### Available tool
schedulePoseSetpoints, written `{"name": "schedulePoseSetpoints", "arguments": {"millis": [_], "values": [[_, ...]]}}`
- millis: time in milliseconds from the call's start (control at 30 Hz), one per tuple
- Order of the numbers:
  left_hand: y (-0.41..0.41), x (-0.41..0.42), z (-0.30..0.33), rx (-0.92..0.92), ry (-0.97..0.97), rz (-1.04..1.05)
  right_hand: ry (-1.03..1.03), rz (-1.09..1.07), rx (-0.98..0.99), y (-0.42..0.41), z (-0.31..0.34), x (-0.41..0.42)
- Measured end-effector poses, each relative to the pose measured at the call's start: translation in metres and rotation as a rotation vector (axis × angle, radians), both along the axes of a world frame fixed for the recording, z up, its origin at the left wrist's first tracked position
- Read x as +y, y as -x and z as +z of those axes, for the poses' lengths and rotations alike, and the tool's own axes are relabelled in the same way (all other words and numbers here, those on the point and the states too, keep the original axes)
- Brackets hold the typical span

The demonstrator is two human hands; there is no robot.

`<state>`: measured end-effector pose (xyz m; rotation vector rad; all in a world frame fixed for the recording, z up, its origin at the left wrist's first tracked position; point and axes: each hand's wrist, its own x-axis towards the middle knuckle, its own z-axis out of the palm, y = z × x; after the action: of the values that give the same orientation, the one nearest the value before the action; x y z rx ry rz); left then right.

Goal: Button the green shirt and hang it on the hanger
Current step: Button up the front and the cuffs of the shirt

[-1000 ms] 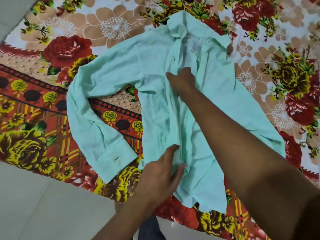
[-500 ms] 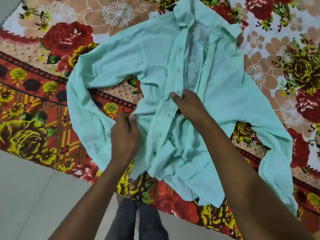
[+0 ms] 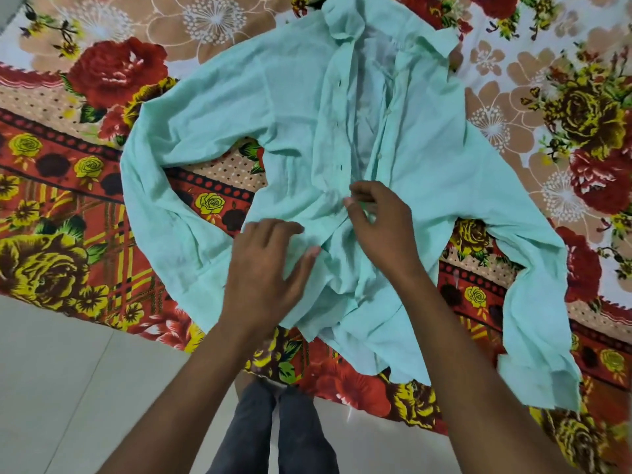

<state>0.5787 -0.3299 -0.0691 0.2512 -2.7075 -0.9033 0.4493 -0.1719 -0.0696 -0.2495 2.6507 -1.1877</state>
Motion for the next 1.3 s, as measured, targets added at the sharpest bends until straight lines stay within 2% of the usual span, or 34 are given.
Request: {"name": "schedulePoseSetpoints", "arguments": {"millis": [67, 133, 333, 433, 500, 600, 733, 833, 900, 1000, 1067, 1133, 1300], "values": [[0.005, 0.006, -0.006, -0.116, -0.004, -0.068, -0.105, 0.048, 0.255, -0.024, 0.000, 0.007], [0.007, 0.010, -0.009, -0.209, -0.146, -0.002, -0.119, -0.029, 0.354, -0.050, -0.002, 0.011], [-0.005, 0.011, -0.014, -0.293, -0.481, 0.200, -0.119, -0.360, 0.101, -0.113, -0.015, 0.016], [-0.009, 0.015, -0.005, -0.217, -0.576, 0.209, -0.016, -0.468, -0.031, -0.127, -0.022, 0.015], [-0.016, 0.022, 0.001, -0.137, -0.550, 0.150, 0.060, -0.492, -0.014, -0.134, -0.022, 0.013], [-0.025, 0.029, 0.002, -0.050, -0.327, 0.010, 0.157, -0.506, 0.069, -0.139, -0.013, 0.010], [-0.027, 0.034, -0.004, 0.001, 0.072, -0.188, 0.091, -0.402, 0.067, -0.140, -0.011, 0.011], [-0.026, 0.041, 0.006, 0.087, 0.188, -0.165, 0.062, -0.360, 0.115, -0.139, -0.009, 0.013], [-0.026, 0.046, 0.009, 0.094, 0.213, -0.170, 0.054, -0.379, 0.139, -0.140, -0.010, 0.015], [-0.025, 0.049, -0.005, -0.065, 0.193, -0.199, 0.092, -0.428, 0.000, -0.140, -0.017, 0.016], [-0.024, 0.048, -0.019, -0.203, 0.126, -0.182, 0.098, -0.465, -0.032, -0.143, -0.023, 0.016], [-0.026, 0.045, -0.020, -0.256, 0.012, -0.086, 0.129, -0.507, 0.039, -0.148, -0.022, 0.015], [-0.030, 0.052, 0.003, -0.026, -0.130, 0.032, 0.189, -0.500, 0.178, -0.153, -0.021, 0.017]]}}
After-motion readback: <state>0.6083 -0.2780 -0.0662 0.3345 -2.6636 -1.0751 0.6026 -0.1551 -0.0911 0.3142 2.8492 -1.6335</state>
